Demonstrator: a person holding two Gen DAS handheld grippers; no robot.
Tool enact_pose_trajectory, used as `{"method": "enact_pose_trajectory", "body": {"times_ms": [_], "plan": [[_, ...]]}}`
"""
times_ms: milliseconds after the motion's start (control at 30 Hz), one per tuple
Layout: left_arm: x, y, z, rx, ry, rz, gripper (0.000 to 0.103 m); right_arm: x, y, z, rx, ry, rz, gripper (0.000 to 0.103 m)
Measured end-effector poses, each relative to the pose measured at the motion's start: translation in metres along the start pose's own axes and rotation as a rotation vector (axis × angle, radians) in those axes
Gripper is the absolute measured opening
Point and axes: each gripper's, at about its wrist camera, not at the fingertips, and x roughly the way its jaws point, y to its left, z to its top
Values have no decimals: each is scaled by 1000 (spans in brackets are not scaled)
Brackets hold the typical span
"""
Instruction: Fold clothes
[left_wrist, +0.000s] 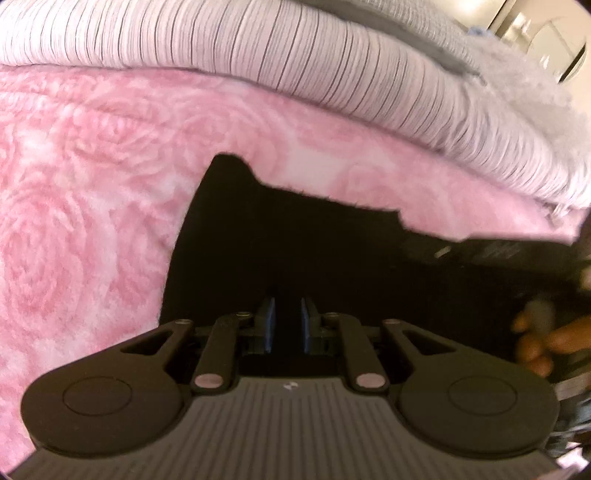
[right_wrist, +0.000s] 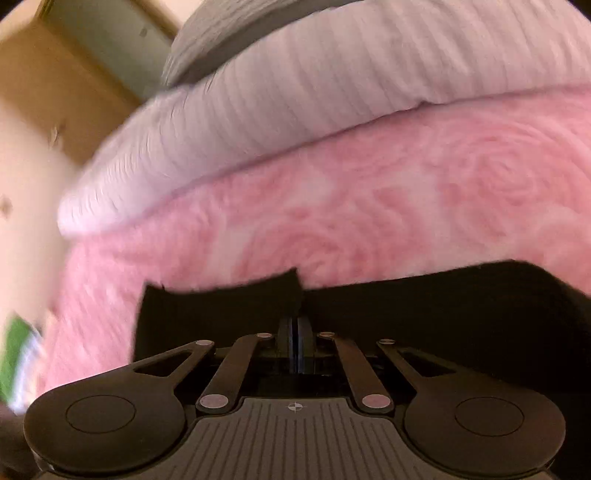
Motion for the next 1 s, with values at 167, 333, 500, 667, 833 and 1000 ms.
{"method": "enact_pose_trajectory", "body": {"times_ms": [167,333,500,667,833,1000], "plan": [[-14,-22,-16,61,48,-90,12,-94,-40,-11,171,-166,-20,11],[-21,-63,-43,125,121,-221,14,-191,-108,-62,316,-177,-259,11],[-41,-113,-80,309,124,-266,29,-245,-159,-129,416,-22,-448,11],[-56,-160,-108,427,164,-350,32,-259,-165,-161,429,-30,-431,11],[-57,-206,-143,622,137,-368,34,-254,-163,-164,433,-32,-419,11],[-41,-240,-174,796,149,-381,37,-273,-168,-175,450,-34,-380,11]]}}
